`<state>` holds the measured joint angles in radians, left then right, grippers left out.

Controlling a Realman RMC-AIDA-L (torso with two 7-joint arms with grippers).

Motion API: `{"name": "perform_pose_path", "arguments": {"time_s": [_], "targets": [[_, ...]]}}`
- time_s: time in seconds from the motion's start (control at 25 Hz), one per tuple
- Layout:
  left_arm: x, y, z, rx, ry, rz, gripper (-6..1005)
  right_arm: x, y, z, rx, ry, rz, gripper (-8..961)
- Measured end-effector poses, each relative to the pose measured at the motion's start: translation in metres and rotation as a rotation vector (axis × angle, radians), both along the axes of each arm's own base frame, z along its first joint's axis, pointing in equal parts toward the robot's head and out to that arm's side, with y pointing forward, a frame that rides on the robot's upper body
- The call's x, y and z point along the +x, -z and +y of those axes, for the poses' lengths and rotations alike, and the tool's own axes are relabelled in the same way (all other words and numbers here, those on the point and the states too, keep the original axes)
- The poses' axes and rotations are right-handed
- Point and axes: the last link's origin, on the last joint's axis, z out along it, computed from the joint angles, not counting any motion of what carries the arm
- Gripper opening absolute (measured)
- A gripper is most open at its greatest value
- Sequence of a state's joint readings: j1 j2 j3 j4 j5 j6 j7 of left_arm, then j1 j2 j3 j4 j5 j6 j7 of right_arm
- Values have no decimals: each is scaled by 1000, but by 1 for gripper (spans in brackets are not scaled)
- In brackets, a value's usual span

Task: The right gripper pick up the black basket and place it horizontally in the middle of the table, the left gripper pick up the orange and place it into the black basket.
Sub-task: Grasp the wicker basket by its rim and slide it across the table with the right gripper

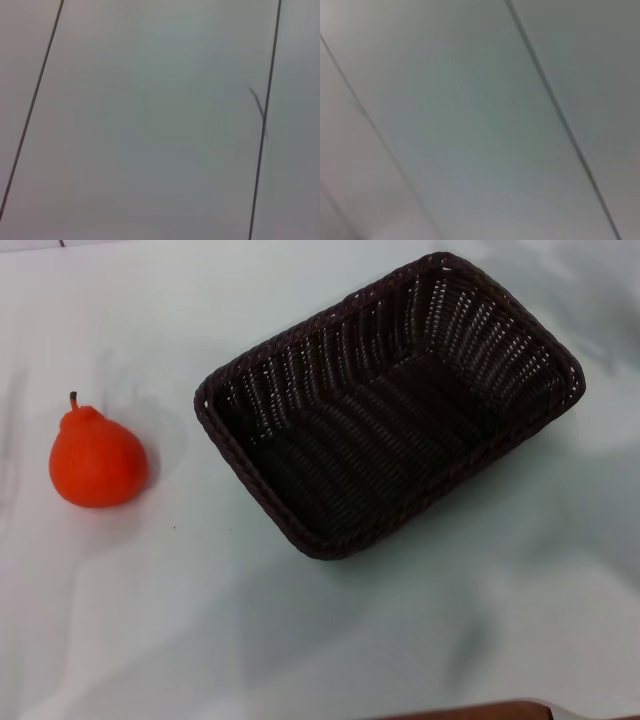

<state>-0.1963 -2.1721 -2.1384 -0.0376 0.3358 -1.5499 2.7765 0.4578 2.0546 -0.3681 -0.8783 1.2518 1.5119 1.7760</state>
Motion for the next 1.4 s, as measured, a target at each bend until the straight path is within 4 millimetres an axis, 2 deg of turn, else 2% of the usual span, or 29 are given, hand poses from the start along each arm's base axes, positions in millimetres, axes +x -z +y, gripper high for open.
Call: {"name": "perform_pose_path", "arguments": {"time_s": [0.28, 0.44, 0.64, 0.8, 1.08, 1.4], "targets": [[-3, 2, -3, -11, -20, -9, 887, -46, -35, 11, -327, 194, -274, 836], [-5, 2, -4, -14, -25, -17, 887, -63, -42, 21, -398, 346, -466, 829], [-5, 2, -5, -15, -25, -23, 887, -67, -19, 34, -486, 372, -582, 820], [-5, 2, -5, -15, -22, -24, 887, -57, 7, 43, -527, 380, -555, 813], [-4, 3, -5, -18, -18, -24, 887, -38, 41, 50, -517, 416, -513, 800], [-4, 6, -4, -33, -20, -25, 880, -38, 66, 54, -527, 367, -457, 786]]}}
